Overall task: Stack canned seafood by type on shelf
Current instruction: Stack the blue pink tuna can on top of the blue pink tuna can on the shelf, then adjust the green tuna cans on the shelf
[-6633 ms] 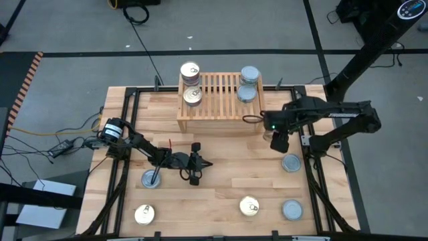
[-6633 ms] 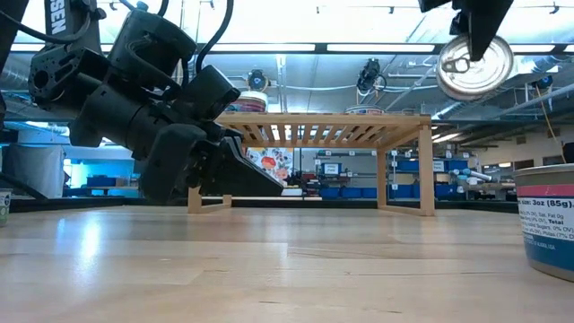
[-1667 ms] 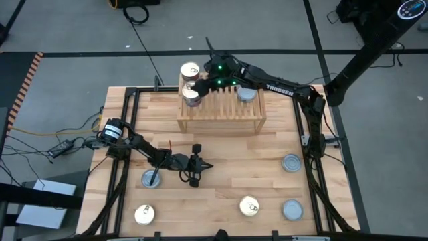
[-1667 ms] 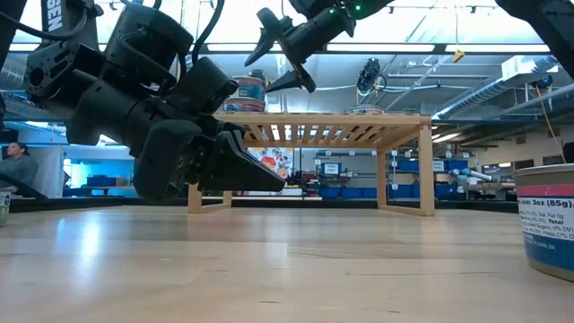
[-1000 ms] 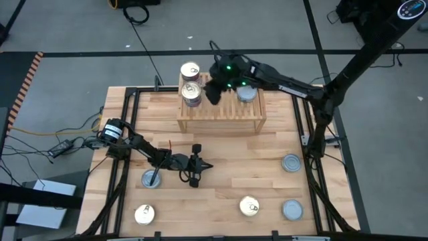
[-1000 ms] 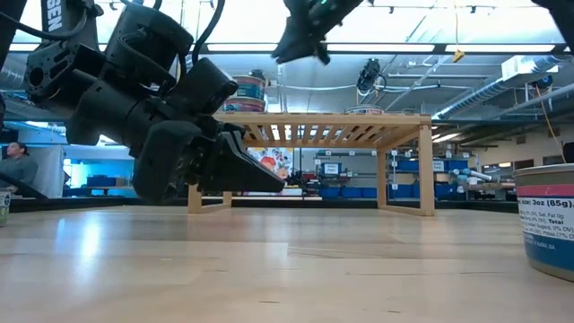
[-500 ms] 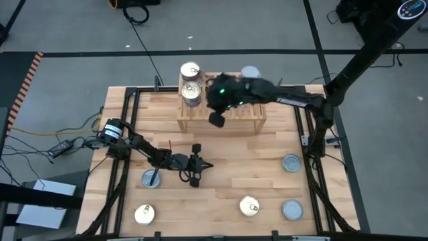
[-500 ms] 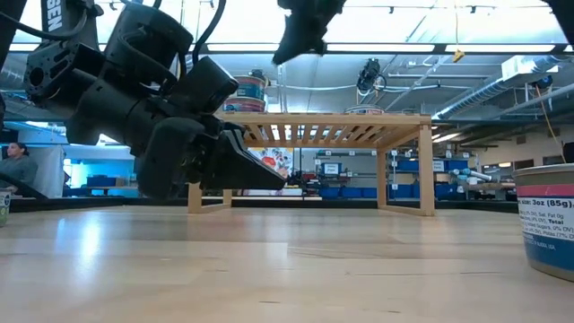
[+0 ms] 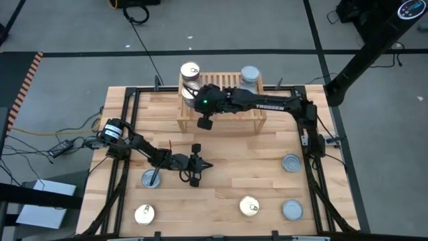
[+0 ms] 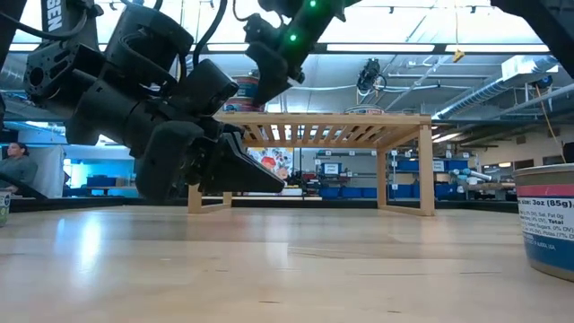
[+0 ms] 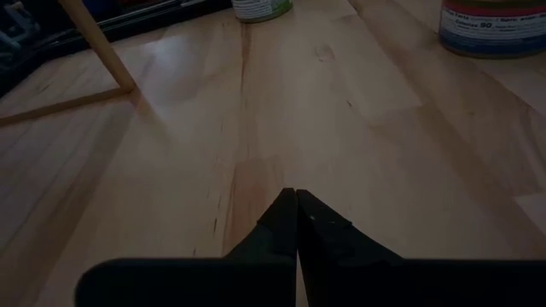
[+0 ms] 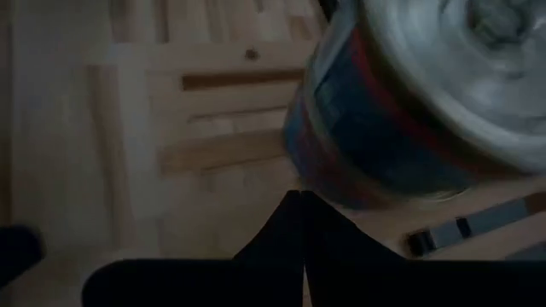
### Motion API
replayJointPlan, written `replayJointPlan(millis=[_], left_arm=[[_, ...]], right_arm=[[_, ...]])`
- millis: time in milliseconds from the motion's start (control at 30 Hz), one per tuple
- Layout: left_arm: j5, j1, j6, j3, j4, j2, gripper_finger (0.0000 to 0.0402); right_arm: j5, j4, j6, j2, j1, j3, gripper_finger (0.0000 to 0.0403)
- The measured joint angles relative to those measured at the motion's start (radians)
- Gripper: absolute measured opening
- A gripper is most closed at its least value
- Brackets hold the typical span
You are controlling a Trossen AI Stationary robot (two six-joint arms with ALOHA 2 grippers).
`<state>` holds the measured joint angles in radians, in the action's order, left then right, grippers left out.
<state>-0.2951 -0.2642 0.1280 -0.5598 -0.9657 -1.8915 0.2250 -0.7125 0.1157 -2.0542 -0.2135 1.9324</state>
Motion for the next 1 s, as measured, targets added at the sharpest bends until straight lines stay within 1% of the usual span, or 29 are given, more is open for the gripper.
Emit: replayJointPlan(millis=[167,500,633,700,767,867,1000], left_arm=[[0.0,0.0,0.001,0.0,0.001,0.0,0.0005],[0.0,0.0,0.002,0.001,0.01,0.0,0.0005],[0.0,0.0,0.002,0.001,0.015,0.0,0.0005],[0.0,0.0,0.002,0.001,0.016,0.0,0.0005],[0.0,0.0,0.002,0.001,0.016,0.0,0.0005],[0.0,0.0,0.002,0.001,0.016,0.0,0.0005],[0.0,0.0,0.0,0.001,0.015,0.0,0.0005]], right_arm=[[-0.001,0.069,0.015,-0.021,-0.02,0.0,0.0003],[-0.009,0.103,0.034,-0.019,-0.025,0.0,0.0003],[-0.008,-0.025,0.049,0.026,0.003,0.0,0.0004],[0.025,-0.128,0.049,0.063,0.022,0.0,0.0005],[0.081,-0.232,0.038,0.106,0.04,0.0,0.0004],[0.143,-0.375,-0.035,0.18,0.057,0.0,0.0004],[0.145,-0.538,-0.188,0.27,0.038,0.001,0.0003]])
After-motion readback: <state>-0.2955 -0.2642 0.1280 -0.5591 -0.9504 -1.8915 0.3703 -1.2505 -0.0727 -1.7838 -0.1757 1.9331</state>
